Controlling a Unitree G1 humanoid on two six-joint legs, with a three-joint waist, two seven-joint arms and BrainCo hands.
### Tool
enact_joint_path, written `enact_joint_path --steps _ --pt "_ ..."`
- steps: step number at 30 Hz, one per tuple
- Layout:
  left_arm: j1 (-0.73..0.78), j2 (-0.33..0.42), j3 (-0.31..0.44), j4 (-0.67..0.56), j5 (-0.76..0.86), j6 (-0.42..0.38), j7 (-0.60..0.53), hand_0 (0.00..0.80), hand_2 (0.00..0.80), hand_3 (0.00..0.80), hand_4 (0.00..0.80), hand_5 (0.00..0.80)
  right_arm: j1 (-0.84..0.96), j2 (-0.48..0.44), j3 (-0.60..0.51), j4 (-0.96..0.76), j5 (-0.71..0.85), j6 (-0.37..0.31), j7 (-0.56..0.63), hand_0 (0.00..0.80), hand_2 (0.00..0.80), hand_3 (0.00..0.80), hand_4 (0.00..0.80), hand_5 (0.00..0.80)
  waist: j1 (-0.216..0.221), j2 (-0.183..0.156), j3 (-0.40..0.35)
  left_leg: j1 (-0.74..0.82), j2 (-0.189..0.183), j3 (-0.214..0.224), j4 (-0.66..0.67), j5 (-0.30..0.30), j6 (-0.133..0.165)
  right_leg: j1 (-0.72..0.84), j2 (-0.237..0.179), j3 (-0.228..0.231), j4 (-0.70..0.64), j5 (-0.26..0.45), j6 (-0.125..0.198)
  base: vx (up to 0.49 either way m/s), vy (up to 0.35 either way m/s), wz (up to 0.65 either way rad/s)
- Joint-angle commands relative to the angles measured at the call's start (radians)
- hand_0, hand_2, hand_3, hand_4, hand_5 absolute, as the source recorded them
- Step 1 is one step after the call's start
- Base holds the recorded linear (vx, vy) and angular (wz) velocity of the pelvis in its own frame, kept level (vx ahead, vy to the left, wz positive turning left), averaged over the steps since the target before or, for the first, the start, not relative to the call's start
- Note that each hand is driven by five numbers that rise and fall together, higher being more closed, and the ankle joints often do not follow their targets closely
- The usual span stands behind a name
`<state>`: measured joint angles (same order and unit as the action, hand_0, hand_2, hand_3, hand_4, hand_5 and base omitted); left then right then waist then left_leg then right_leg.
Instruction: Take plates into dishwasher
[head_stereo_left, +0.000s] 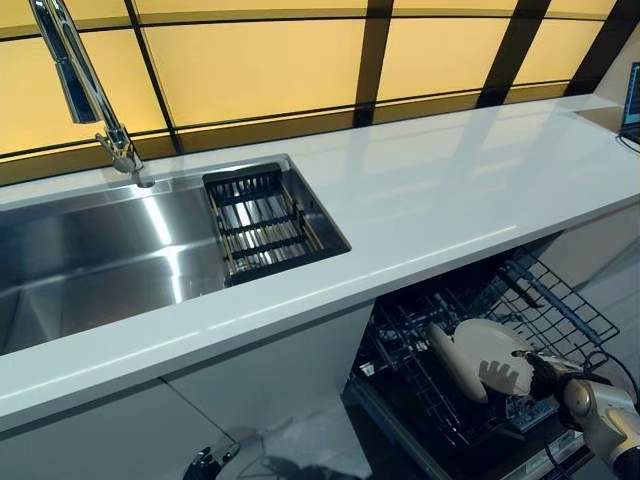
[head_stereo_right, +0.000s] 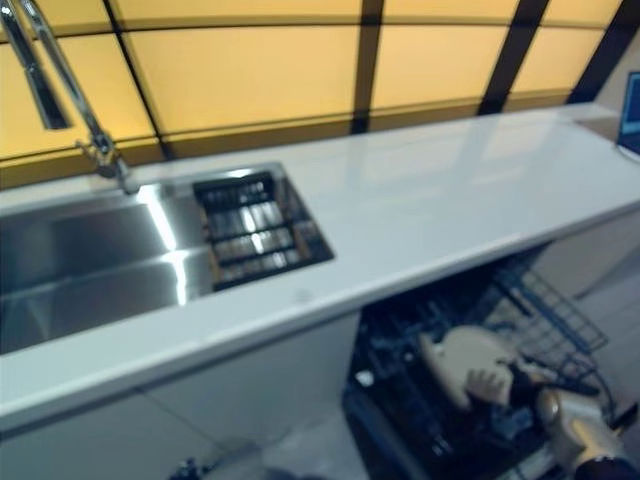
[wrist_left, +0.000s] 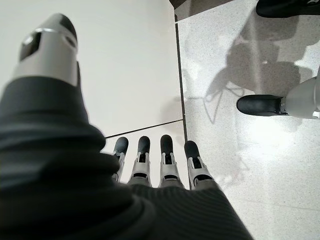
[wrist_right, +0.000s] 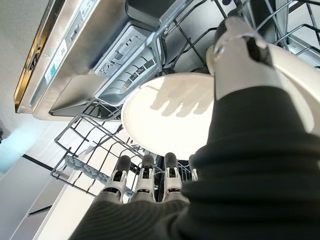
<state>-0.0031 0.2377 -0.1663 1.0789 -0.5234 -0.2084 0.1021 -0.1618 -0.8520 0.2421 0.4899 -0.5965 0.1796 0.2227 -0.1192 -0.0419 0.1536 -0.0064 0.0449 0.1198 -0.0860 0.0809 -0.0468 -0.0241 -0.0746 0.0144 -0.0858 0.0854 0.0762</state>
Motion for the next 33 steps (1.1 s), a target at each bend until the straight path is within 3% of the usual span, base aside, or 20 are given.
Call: enact_joint_path --steps 1,11,24,25,26,28,30,33 --pt "-0.057 0.018 0.017 0.025 0.012 -0.041 0.003 0.0 0.0 0.0 0.0 0.0 -0.111 0.029 0.048 0.051 0.027 0.039 -0.061 0.0 0.0 0.0 0.0 0.0 0.036 -0.033 -0.002 0.025 -0.054 -0.011 -0.001 -0.084 0.051 -0.052 -0.011 0.024 -0.001 0.074 0.05 0.0 0.0 0.0" --pt "-0.075 0.022 -0.012 0.026 0.001 -0.04 -0.006 0.0 0.0 0.0 0.0 0.0 -0.185 0.077 0.104 0.178 0.088 0.064 -0.12 0.0 0.0 0.0 0.0 0.0 0.059 -0.017 0.006 0.016 -0.06 -0.027 -0.001 -0.082 0.051 -0.053 -0.017 0.009 -0.001 0.07 0.047 -0.028 0.005 0.04" --pt "-0.095 0.021 -0.04 0.037 -0.006 -0.043 -0.016 0.0 0.0 0.0 0.0 0.0 -0.24 0.129 0.156 0.349 0.052 0.078 -0.158 0.0 0.0 0.0 0.0 0.0 0.082 -0.003 0.011 0.011 -0.064 -0.043 -0.001 -0.078 0.05 -0.053 -0.021 -0.004 -0.001 0.067 0.045 -0.001 0.0 0.01" --pt "-0.095 0.022 -0.04 0.037 -0.006 -0.043 -0.018 0.0 0.0 0.0 0.0 0.0 -0.24 0.128 0.158 0.355 0.047 0.08 -0.16 0.113 0.113 0.113 0.113 0.113 0.083 -0.003 0.011 0.01 -0.064 -0.043 -0.001 -0.078 0.05 -0.053 -0.021 -0.005 -0.001 0.067 0.046 -0.003 0.001 0.04" --pt "-0.095 0.023 -0.041 0.038 -0.008 -0.044 -0.02 0.0 0.0 0.0 0.0 0.0 -0.241 0.127 0.162 0.361 0.046 0.083 -0.158 0.326 0.326 0.326 0.326 0.326 0.084 -0.002 0.012 0.01 -0.064 -0.043 -0.001 -0.077 0.05 -0.053 -0.022 -0.005 -0.001 0.067 0.046 -0.005 0.001 0.04" --pt "-0.095 0.024 -0.042 0.037 -0.007 -0.044 -0.021 0.0 0.0 0.0 0.0 0.0 -0.244 0.127 0.164 0.369 0.036 0.085 -0.156 0.458 0.458 0.458 0.458 0.458 0.084 -0.003 0.012 0.008 -0.064 -0.044 -0.001 -0.076 0.049 -0.054 -0.022 -0.006 -0.001 0.068 0.046 -0.009 0.004 0.05" --pt "-0.095 0.022 -0.043 0.034 -0.006 -0.041 -0.02 0.0 0.0 0.0 0.0 0.0 -0.241 0.129 0.171 0.371 0.003 0.1 -0.168 0.8 0.8 0.8 0.8 0.8 0.085 -0.003 0.011 0.007 -0.065 -0.045 -0.001 -0.076 0.05 -0.055 -0.021 -0.006 -0.001 0.069 0.046 -0.004 0.005 0.04" --pt "-0.096 0.023 -0.042 0.035 -0.005 -0.04 -0.024 0.0 0.0 0.0 0.0 0.0 -0.24 0.124 0.174 0.368 -0.007 0.111 -0.174 0.8 0.8 0.8 0.8 0.8 0.084 -0.004 0.008 0.007 -0.064 -0.045 -0.001 -0.076 0.049 -0.055 -0.02 -0.004 -0.001 0.068 0.047 0.001 0.0 0.01"
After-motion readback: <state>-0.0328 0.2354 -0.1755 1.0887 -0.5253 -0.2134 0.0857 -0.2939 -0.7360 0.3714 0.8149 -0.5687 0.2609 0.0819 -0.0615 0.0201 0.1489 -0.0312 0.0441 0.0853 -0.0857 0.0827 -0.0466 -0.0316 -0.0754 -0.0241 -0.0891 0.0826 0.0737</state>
